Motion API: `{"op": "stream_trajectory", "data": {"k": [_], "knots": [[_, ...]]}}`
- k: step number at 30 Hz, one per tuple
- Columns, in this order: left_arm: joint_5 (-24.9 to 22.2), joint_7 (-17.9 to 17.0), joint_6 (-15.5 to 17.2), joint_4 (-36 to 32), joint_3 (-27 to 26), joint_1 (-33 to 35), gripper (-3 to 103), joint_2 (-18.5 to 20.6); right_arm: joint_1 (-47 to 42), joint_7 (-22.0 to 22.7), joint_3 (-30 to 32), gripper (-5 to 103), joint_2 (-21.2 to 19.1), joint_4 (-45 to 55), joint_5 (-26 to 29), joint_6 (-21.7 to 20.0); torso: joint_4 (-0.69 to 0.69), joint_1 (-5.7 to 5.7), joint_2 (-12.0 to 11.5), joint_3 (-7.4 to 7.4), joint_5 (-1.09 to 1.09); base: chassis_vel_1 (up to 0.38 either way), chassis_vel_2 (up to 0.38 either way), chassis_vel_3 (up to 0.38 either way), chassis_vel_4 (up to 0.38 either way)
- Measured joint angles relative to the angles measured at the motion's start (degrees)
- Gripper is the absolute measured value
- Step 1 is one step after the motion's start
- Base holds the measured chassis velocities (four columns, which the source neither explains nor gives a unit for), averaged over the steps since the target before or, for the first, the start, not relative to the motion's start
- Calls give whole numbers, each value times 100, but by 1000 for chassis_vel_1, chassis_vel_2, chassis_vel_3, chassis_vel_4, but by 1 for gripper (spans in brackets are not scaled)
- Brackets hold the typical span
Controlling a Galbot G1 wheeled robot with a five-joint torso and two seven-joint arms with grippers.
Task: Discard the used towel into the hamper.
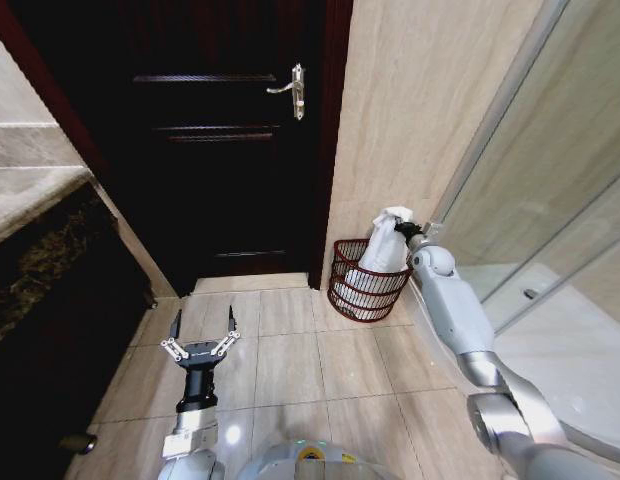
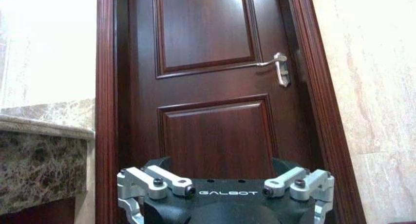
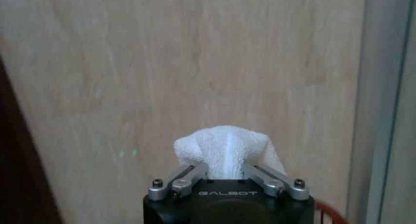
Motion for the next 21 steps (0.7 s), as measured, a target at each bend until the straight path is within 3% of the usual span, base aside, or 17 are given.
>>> {"op": "stream_trajectory", "data": {"k": [13, 21], "knots": [[25, -26, -52, -31, 109, 26, 100, 0, 111, -237, -86, 8, 249, -664, -248, -113, 0, 0, -38, -39, -2, 0, 0, 0, 0], [22, -37, -90, -130, 120, 79, 100, 0, 82, -114, -66, 8, 487, -1093, -261, -552, 0, 7, -21, -29, 0, 0, 0, 0, 0]]}}
